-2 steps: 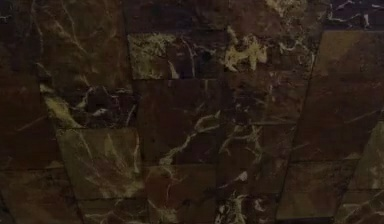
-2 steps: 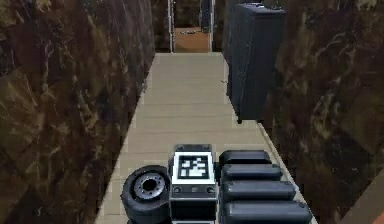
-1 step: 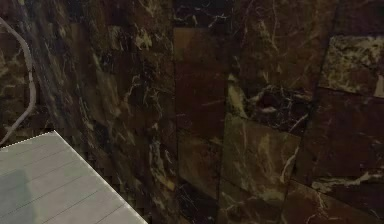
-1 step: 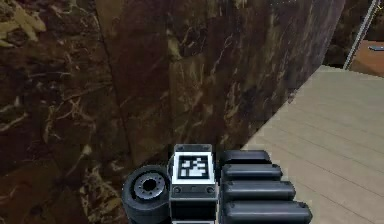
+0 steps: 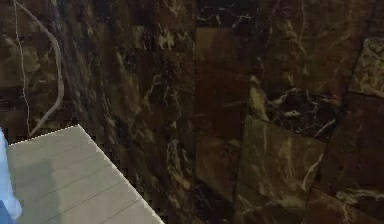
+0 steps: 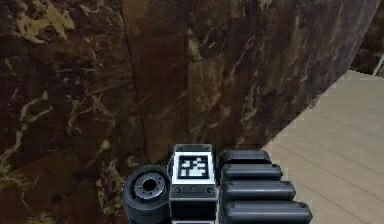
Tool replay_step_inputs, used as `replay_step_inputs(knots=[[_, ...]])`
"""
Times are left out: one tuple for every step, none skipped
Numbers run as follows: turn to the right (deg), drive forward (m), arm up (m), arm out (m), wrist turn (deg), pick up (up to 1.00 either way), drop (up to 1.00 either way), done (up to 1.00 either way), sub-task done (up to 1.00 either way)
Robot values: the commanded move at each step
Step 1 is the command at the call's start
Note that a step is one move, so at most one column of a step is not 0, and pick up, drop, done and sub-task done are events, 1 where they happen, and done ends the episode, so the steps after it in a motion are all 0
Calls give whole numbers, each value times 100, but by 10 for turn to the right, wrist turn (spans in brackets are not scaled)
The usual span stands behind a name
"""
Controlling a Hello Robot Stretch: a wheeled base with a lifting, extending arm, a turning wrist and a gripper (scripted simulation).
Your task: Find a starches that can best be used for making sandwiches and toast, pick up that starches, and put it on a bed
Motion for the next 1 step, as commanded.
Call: replay_step_inputs(knots=[[0,20,0,0,0,0,0,0,0]])
